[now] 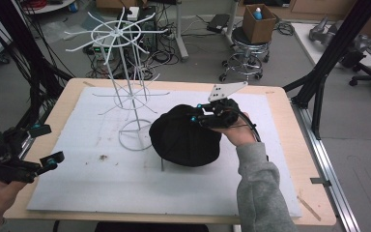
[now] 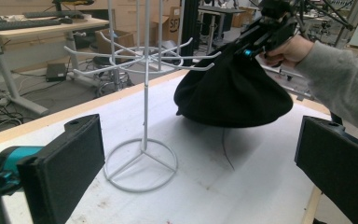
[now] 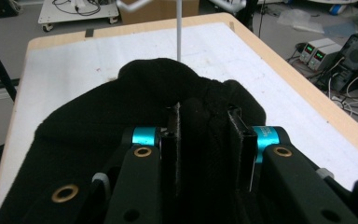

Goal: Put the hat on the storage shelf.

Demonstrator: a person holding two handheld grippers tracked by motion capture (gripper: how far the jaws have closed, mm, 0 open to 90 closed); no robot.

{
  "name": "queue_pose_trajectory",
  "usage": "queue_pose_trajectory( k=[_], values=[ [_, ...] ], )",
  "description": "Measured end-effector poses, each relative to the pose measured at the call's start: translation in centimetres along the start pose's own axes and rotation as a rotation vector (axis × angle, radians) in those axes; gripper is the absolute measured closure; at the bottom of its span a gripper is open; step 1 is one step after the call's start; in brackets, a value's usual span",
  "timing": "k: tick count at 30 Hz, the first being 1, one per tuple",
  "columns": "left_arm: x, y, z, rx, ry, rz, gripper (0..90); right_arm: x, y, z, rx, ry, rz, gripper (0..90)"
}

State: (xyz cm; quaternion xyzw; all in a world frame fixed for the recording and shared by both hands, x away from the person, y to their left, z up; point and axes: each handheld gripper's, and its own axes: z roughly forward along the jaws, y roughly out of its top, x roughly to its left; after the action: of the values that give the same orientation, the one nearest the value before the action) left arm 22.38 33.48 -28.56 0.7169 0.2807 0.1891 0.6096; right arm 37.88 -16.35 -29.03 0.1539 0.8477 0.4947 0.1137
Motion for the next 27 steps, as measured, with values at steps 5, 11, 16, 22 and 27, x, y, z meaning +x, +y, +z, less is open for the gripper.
queue_pose_trajectory(
  k=[5, 11, 16, 22, 27],
  values=[
    [0.0, 0.0, 0.1, 0.001, 0.000, 0.000, 1.7, 0.2, 0.9, -1.2, -0.032, 0.002, 0.009, 71.6],
    [0.0, 0.0, 0.2, 0.004, -0.009, -0.001, 1.7, 0.3, 2.5, -2.9, -0.054, -0.031, -0.009, 71.5],
    [0.1, -0.1, 0.3, 0.002, -0.012, -0.002, 1.7, 0.5, 4.0, -4.1, -0.061, -0.046, -0.017, 71.5],
    [0.1, 0.0, 0.2, -0.002, -0.012, -0.005, 1.7, 0.7, 5.5, -5.5, -0.069, -0.055, -0.027, 71.6],
    [0.1, 0.0, 0.1, -0.006, -0.008, -0.005, 1.7, 0.8, 5.9, -6.4, -0.072, -0.059, -0.028, 71.5]
  ],
)
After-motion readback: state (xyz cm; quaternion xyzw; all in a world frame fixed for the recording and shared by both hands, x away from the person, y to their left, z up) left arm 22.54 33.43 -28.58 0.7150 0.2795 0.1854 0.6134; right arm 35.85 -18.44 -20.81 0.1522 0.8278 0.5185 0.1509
